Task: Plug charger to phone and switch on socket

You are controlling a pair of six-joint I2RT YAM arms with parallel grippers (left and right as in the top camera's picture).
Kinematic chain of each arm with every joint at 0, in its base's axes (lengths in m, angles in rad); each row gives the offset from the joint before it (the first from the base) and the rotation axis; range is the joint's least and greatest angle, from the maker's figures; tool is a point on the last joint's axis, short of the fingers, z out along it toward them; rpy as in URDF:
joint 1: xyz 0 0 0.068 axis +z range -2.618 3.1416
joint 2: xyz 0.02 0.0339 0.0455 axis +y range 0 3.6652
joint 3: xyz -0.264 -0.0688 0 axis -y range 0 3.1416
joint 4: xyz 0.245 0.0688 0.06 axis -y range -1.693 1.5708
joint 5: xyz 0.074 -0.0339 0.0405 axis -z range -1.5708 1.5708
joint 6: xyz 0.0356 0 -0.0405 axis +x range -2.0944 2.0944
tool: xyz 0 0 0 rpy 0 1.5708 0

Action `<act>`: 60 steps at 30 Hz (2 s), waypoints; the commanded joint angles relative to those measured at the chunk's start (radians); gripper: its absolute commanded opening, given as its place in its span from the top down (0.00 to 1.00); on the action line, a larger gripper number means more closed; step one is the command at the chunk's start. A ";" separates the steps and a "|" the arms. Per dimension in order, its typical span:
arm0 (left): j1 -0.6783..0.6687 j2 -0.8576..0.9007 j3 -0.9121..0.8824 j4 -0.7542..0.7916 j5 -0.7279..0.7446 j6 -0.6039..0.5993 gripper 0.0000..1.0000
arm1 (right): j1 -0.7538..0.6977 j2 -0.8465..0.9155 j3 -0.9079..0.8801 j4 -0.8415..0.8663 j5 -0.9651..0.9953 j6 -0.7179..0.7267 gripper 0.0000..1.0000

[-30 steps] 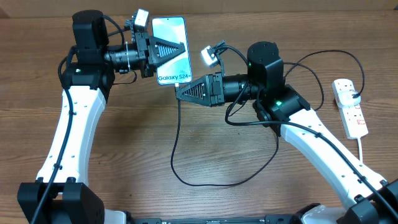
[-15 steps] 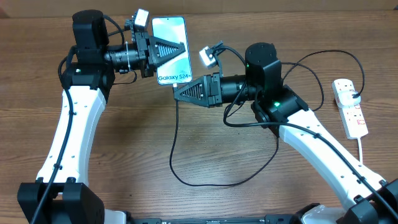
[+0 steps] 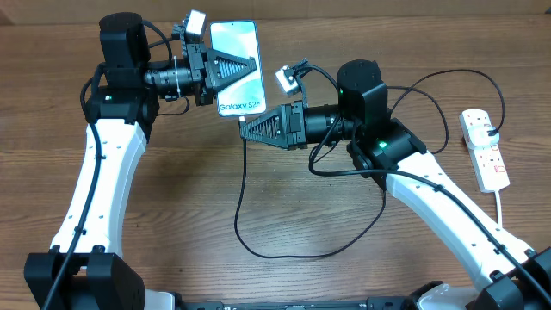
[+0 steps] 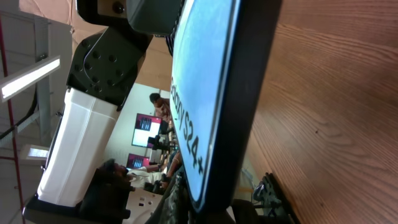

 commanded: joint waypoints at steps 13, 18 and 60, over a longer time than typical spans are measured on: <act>-0.002 -0.010 0.013 0.013 0.031 -0.010 0.96 | 0.003 -0.022 0.027 0.043 -0.002 0.053 0.96; -0.002 -0.010 0.013 0.013 0.031 -0.011 0.96 | 0.003 -0.022 0.027 0.034 -0.003 0.053 0.96; 0.000 -0.010 0.013 0.058 0.038 -0.018 0.96 | -0.022 -0.022 0.027 0.014 -0.032 0.056 0.96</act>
